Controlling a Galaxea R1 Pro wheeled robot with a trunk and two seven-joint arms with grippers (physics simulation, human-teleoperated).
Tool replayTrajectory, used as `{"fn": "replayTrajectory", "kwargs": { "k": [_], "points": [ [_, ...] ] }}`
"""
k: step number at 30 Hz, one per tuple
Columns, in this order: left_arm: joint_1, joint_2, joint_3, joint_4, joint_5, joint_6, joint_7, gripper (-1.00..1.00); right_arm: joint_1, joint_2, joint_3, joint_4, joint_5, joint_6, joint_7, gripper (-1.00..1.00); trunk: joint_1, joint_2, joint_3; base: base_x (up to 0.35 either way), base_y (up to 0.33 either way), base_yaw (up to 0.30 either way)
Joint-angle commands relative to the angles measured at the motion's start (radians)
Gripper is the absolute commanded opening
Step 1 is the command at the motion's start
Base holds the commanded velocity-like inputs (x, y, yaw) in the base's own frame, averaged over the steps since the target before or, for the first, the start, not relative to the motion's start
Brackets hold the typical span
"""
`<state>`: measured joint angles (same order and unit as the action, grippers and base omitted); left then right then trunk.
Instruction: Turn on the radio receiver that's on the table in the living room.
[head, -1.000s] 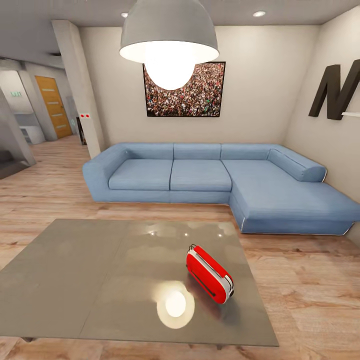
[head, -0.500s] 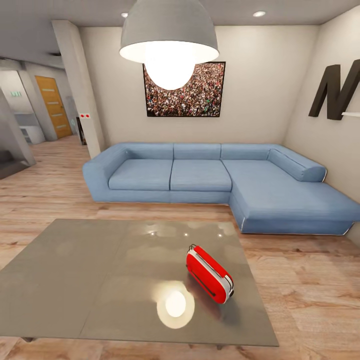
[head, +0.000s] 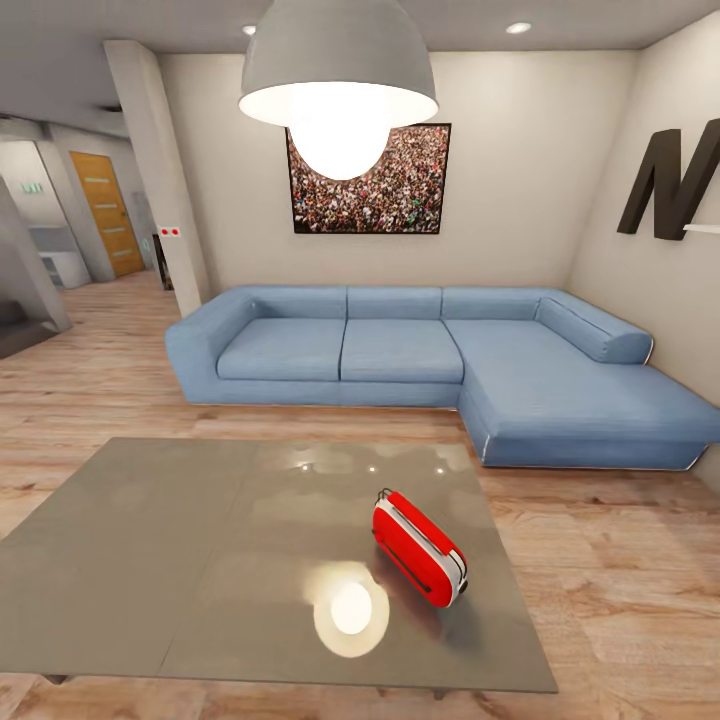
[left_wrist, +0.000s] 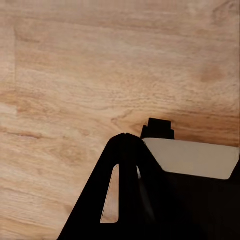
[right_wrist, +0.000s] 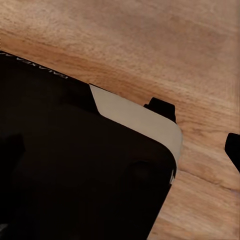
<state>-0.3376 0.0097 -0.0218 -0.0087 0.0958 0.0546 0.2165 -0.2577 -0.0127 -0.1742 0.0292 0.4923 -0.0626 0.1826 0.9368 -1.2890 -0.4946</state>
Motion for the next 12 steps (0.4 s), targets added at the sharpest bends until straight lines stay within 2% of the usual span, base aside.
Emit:
{"fn": "replayTrajectory", "kwargs": {
  "k": [1,12],
  "points": [
    [0.000,0.000,0.000,-0.002,0.001,0.000,0.000,-1.00,0.000,0.002,0.000,0.000,0.000,0.000,0.000,1.00,0.000,0.000,0.000,0.000,0.000,0.000],
    [0.000,0.000,0.003,-0.006,0.006,-0.001,0.001,-1.00,0.000,-0.001,0.000,0.000,0.000,0.000,0.000,1.00,0.000,0.000,0.000,0.000,0.000,0.000]
  ]
}}
